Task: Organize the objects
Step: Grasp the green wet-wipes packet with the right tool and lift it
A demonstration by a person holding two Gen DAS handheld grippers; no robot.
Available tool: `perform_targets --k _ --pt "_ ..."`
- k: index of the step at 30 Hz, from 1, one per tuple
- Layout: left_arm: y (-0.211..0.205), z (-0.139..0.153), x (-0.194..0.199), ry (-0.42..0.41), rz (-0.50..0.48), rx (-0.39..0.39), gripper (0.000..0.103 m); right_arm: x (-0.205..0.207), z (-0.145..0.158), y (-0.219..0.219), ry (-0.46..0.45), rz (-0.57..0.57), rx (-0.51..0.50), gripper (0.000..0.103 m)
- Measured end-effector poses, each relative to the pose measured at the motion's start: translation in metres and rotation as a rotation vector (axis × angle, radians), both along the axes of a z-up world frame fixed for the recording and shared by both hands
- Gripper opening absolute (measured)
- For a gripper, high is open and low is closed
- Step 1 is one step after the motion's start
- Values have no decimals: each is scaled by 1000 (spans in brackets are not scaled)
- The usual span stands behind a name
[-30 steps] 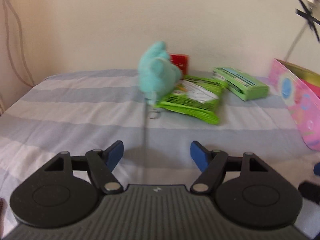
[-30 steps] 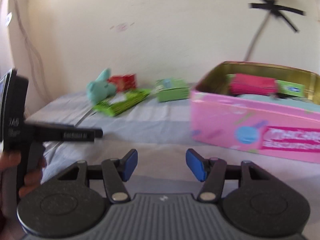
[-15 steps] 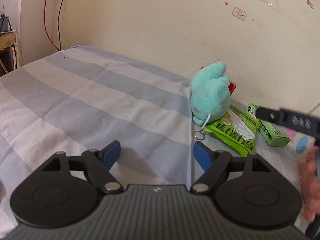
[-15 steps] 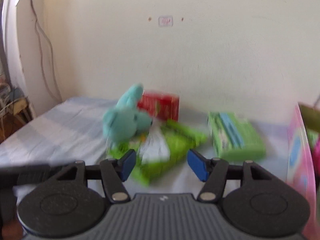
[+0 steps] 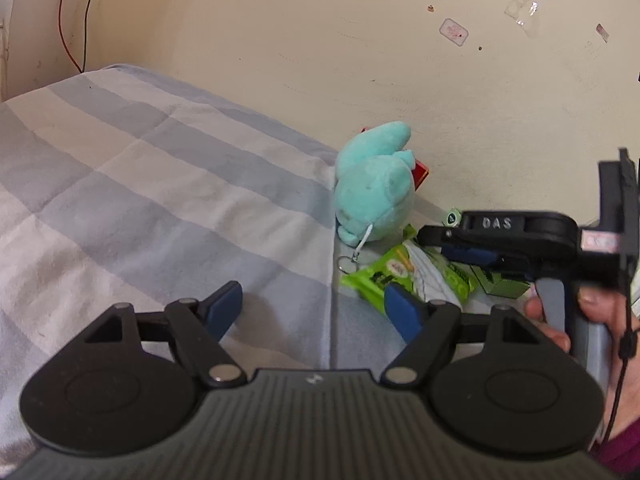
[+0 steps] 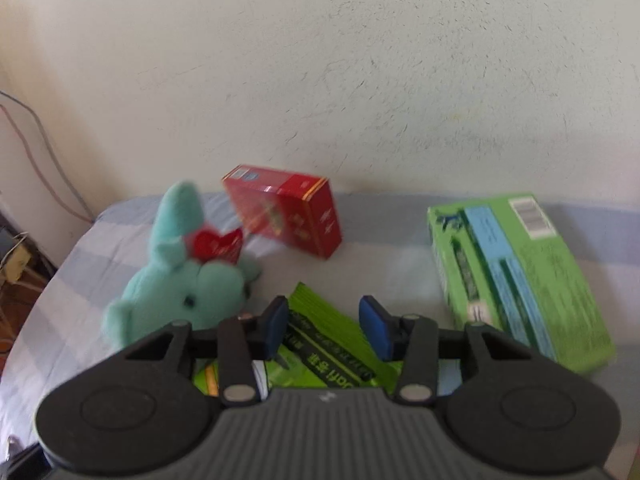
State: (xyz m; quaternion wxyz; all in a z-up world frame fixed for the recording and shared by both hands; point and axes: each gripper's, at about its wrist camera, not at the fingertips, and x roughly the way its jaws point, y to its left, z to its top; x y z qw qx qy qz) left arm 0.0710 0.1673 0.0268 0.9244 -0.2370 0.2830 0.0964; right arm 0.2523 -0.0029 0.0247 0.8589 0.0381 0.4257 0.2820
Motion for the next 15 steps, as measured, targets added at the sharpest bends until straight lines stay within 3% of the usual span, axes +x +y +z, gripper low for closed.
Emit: perform_targets --k 4,9,15 --pt "-4 0 0 -3 -39 -16 74 -54 -4 -19 -18 23 49 40" --pt "-14 -1 2 -3 -96 39 73 -121 -12 -57 -10 3 134 41" --pt "-12 4 -4 -40 -142 5 73 -179 -12 -107 -60 -53 192 47"
